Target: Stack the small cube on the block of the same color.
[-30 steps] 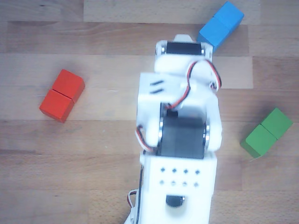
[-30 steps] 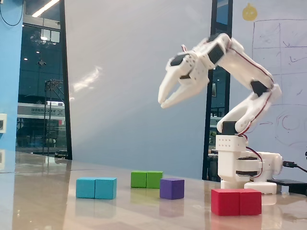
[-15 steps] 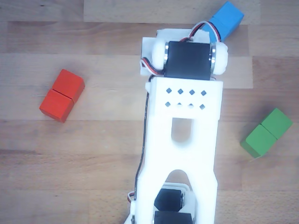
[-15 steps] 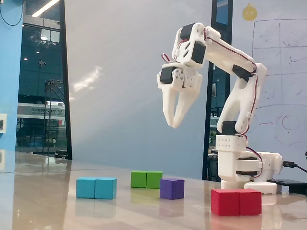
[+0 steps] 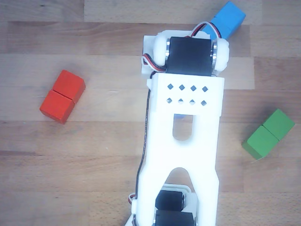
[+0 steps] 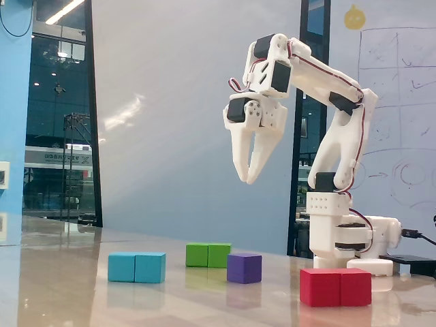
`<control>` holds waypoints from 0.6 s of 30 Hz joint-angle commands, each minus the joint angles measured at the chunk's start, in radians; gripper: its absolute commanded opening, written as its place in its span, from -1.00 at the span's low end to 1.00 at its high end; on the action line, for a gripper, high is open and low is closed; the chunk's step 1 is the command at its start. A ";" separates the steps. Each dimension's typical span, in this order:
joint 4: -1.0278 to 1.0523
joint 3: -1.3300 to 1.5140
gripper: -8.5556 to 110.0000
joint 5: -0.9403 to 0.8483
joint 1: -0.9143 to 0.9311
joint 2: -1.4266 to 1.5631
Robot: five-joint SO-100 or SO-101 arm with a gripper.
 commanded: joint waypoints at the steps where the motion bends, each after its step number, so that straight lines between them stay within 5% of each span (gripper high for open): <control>1: 0.015 -0.092 -0.85 0.005 -0.003 0.008; 13: -0.104 -0.092 -0.85 0.003 -0.354 0.006; 18: -0.094 -0.091 -0.85 0.003 -0.279 0.006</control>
